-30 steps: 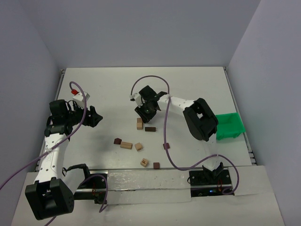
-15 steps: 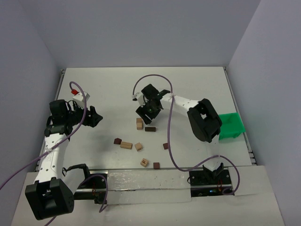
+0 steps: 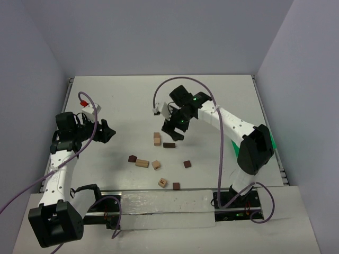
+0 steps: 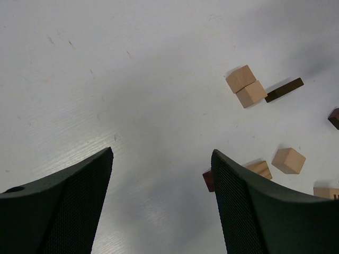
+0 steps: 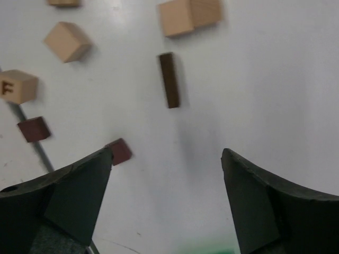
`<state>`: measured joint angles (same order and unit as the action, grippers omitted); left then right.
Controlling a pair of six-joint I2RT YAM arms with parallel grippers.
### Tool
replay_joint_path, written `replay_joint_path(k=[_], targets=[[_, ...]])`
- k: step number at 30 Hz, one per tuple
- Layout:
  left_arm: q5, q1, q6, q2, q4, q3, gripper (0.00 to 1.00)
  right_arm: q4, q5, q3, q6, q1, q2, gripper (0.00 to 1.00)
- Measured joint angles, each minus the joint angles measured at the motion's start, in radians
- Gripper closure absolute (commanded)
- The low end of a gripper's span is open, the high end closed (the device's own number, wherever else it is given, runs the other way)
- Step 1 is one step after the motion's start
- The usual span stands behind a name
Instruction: Build the wood block tower
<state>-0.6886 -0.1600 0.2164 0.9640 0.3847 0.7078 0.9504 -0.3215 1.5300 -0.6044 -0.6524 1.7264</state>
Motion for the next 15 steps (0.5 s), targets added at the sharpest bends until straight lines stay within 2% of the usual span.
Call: replay_joint_path(k=[6, 10, 15], targets=[[-0.052, -0.002, 0.003, -0.029, 0.007, 0.000, 0.16, -0.019, -0.051, -0.147, -0.084, -0.158, -0.117, 0.01], [-0.061, -0.012, -0.022, -0.027, 0.018, 0.013, 0.16, -0.061, -0.048, -0.168, -0.100, -0.258, -0.177, 0.01], [-0.095, -0.105, -0.088, -0.025, 0.012, 0.030, 0.16, -0.158, -0.065, -0.186, -0.122, -0.350, -0.183, 0.04]])
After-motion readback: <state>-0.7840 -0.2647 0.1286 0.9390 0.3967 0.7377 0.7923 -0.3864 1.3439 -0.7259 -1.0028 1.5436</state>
